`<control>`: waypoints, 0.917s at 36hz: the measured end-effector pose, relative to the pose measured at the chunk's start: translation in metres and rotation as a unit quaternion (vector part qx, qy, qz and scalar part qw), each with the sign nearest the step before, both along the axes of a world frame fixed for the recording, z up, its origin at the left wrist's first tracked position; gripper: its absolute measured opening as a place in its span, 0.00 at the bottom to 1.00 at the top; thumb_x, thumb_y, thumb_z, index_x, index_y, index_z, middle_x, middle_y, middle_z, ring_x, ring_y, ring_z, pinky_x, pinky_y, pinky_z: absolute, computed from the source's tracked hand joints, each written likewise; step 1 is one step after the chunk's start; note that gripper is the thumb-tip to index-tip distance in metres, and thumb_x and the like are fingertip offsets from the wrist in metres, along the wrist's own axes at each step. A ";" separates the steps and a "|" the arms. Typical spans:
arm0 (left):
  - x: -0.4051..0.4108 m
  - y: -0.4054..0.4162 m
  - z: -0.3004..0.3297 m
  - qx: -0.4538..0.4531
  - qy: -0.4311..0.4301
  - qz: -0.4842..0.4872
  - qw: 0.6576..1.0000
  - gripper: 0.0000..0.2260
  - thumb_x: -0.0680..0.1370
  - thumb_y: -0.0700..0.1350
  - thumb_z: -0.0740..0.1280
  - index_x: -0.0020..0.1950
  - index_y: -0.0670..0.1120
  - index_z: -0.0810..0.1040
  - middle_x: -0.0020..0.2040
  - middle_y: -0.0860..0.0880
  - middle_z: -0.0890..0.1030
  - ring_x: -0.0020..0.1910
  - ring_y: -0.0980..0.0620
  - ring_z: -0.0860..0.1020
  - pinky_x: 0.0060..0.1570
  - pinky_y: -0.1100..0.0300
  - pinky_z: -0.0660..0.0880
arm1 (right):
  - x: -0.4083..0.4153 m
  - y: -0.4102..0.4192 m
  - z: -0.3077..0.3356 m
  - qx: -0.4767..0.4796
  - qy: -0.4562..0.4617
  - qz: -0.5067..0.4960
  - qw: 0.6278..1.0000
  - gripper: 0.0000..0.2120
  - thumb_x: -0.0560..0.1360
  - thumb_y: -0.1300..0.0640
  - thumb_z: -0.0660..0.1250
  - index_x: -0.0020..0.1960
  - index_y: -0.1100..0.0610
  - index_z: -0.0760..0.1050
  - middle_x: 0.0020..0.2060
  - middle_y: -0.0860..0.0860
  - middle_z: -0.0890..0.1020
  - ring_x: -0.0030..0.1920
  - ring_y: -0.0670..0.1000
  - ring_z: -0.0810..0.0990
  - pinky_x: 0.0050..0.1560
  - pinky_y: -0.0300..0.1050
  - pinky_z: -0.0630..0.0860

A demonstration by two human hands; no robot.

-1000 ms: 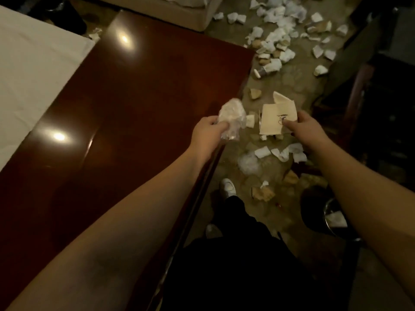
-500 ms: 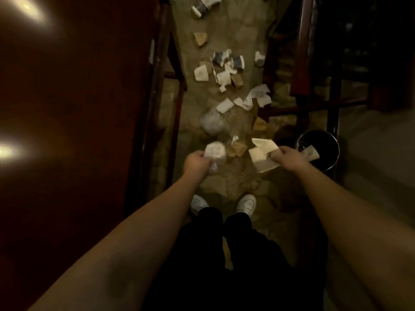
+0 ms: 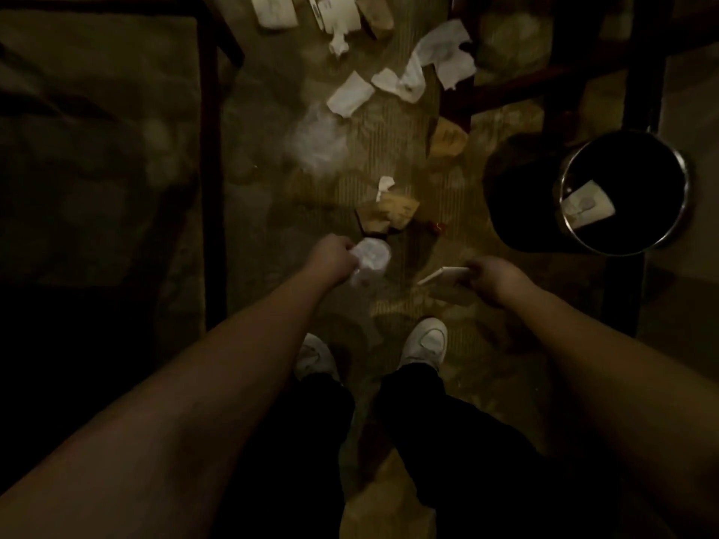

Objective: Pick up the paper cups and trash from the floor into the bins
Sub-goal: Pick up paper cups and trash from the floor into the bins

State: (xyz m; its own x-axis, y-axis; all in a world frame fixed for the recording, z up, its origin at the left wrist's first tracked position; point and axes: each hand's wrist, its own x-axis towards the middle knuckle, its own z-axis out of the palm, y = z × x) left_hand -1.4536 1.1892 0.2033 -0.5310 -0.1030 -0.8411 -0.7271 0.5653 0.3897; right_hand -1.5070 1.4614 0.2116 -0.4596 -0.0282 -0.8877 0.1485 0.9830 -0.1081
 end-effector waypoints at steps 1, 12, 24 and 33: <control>-0.004 0.003 -0.018 -0.016 0.007 -0.024 1.000 0.15 0.79 0.41 0.66 0.66 0.43 0.78 0.64 0.41 0.77 0.60 0.42 0.76 0.56 0.52 0.75 | 0.000 0.003 -0.019 -0.003 0.002 0.008 1.000 0.14 0.81 0.57 0.63 0.65 0.51 0.74 0.58 0.53 0.78 0.52 0.51 0.77 0.51 0.48 0.76; -0.066 0.006 -0.214 -0.086 0.090 -0.239 0.963 0.18 0.79 0.53 0.65 0.69 0.53 0.75 0.73 0.43 0.65 0.72 0.38 0.60 0.70 0.42 0.60 | -0.024 0.015 -0.206 -0.025 0.026 0.064 0.997 0.20 0.80 0.47 0.65 0.69 0.53 0.74 0.63 0.56 0.78 0.59 0.57 0.78 0.53 0.48 0.74; -0.099 0.012 -0.263 -0.062 0.173 -0.214 0.959 0.08 0.79 0.42 0.68 0.57 0.47 0.77 0.52 0.50 0.76 0.43 0.57 0.73 0.39 0.61 0.69 | -0.047 0.026 -0.272 -0.058 0.159 0.025 0.985 0.39 0.74 0.54 0.75 0.78 0.51 0.57 0.72 0.55 0.70 0.68 0.57 0.72 0.59 0.50 0.73; -0.107 0.015 -0.264 -0.056 0.145 -0.191 0.969 0.19 0.77 0.41 0.70 0.67 0.46 0.71 0.58 0.48 0.76 0.56 0.47 0.77 0.56 0.48 0.78 | -0.061 0.018 -0.271 -0.035 0.110 -0.006 0.993 0.44 0.73 0.52 0.75 0.80 0.46 0.53 0.75 0.53 0.67 0.71 0.58 0.69 0.63 0.55 0.73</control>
